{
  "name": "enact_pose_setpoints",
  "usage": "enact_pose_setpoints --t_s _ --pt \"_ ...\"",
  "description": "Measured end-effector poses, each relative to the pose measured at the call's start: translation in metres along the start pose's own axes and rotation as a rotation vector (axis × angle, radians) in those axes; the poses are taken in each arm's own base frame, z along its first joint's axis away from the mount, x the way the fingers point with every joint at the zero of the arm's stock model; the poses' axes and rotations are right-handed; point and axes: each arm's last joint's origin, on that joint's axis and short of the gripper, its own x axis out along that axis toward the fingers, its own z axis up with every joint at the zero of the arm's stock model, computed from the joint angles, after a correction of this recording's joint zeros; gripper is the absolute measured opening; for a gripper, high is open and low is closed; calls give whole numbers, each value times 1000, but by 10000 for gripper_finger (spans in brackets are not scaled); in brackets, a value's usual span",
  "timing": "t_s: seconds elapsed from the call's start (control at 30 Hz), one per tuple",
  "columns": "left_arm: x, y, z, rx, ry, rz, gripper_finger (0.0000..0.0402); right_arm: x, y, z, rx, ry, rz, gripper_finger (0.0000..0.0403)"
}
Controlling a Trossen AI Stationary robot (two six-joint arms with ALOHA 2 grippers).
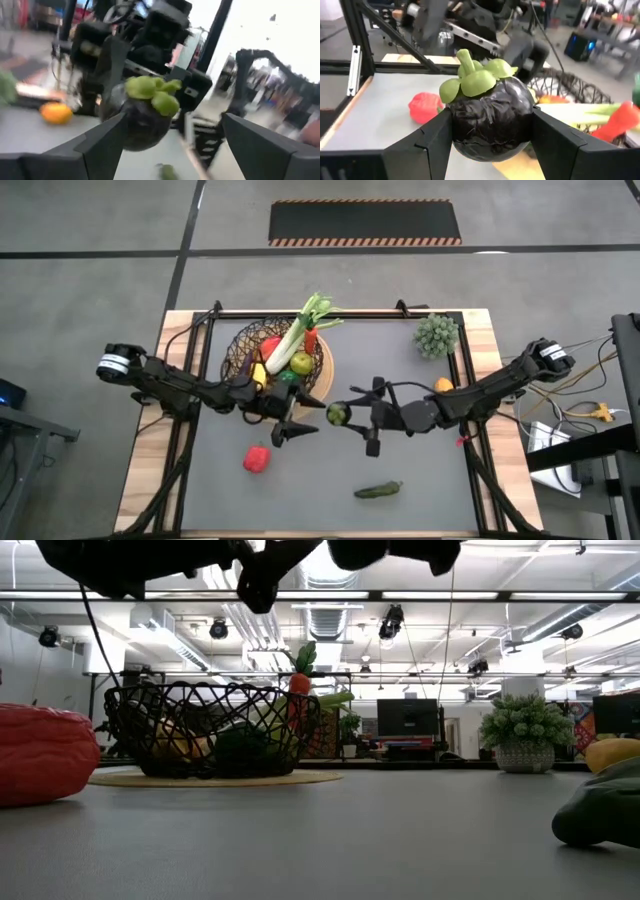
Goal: Build produce basket
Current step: Put the purple mangosteen into the black wire basket
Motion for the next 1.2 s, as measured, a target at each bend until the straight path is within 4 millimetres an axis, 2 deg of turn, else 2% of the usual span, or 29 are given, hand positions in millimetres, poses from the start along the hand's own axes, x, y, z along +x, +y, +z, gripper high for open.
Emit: enact_pose_setpoints --t_s 0.17,0.3,0.53,0.73,1.07,1.2 --pt "0 5 -7 254 55 129 312 1 1 -4 63 25 -1 218" --pt "3 9 -14 353 76 164 312 1 1 -4 99 26 -2 218" --pt "11 9 -15 382 63 157 312 2 -1 -3 120 18 -10 219" --pt "17 6 -12 385 -1 63 312 3 -2 -3 132 18 -10 219" --pt "24 10 -21 411 -39 95 312 3 -2 -3 154 18 -13 219" --pt "23 12 -22 407 -32 131 290 3 -2 -3 161 14 -16 219"
